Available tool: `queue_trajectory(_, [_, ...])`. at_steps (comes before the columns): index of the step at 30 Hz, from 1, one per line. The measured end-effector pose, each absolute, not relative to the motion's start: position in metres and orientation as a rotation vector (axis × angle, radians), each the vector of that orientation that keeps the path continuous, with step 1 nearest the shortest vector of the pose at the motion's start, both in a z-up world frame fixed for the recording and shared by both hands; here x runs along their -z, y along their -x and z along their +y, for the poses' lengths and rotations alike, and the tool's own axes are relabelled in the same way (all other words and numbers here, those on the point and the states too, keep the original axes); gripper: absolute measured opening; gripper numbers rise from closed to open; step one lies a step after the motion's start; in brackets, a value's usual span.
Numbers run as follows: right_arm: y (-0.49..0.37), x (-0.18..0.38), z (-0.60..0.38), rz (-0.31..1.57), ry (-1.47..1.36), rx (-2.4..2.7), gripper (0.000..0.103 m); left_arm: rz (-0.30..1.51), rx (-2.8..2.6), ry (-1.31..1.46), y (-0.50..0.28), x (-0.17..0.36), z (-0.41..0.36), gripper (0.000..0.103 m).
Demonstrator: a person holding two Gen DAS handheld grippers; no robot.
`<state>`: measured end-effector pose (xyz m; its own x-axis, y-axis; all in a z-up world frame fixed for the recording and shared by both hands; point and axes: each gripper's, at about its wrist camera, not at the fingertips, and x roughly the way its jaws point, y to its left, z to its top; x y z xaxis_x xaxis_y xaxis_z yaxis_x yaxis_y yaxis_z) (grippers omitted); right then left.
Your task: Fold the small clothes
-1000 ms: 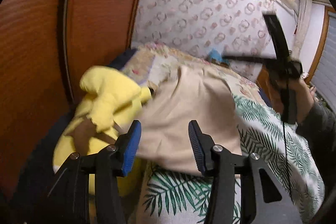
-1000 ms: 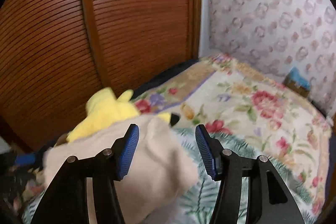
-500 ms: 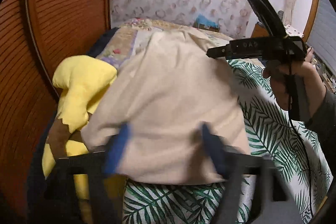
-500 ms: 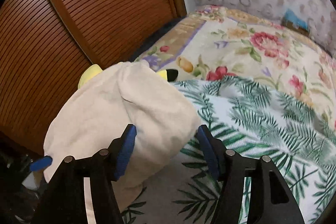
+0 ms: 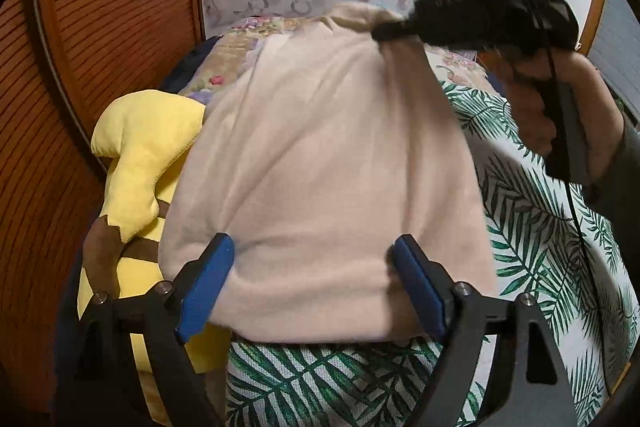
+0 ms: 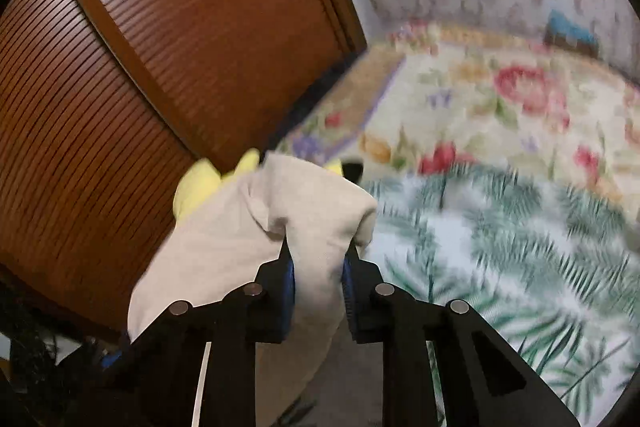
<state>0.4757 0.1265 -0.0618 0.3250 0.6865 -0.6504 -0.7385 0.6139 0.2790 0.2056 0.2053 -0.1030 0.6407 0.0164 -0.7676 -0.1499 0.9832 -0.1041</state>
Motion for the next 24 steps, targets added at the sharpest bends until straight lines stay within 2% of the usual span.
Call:
queue_trajectory(4, [-0.475,0.065,0.147,0.798,0.154,-0.905,0.024,0.876,-0.094,0.18,-0.204,0.104,0.206,0.084])
queue_trajectory(7, [-0.473,0.071,0.153,0.767,0.241,-0.816,0.047,0.882,-0.095,0.185,-0.205,0.104,0.207,0.086])
queue_trajectory(15, [-0.444,0.058,0.119,0.71,0.27,-0.78,0.05,0.895,-0.097,0.2,-0.209,0.107,0.208,0.091])
queue_trajectory(18, [-0.418,0.052,0.096,0.7,0.261,-0.793,0.058,0.895,-0.1,0.2,-0.209,0.107,0.208,0.091])
queue_trajectory(24, [-0.359,0.041,0.047,0.665,0.25,-0.798,0.058,0.888,-0.115,0.176,-0.207,0.105,0.204,0.091])
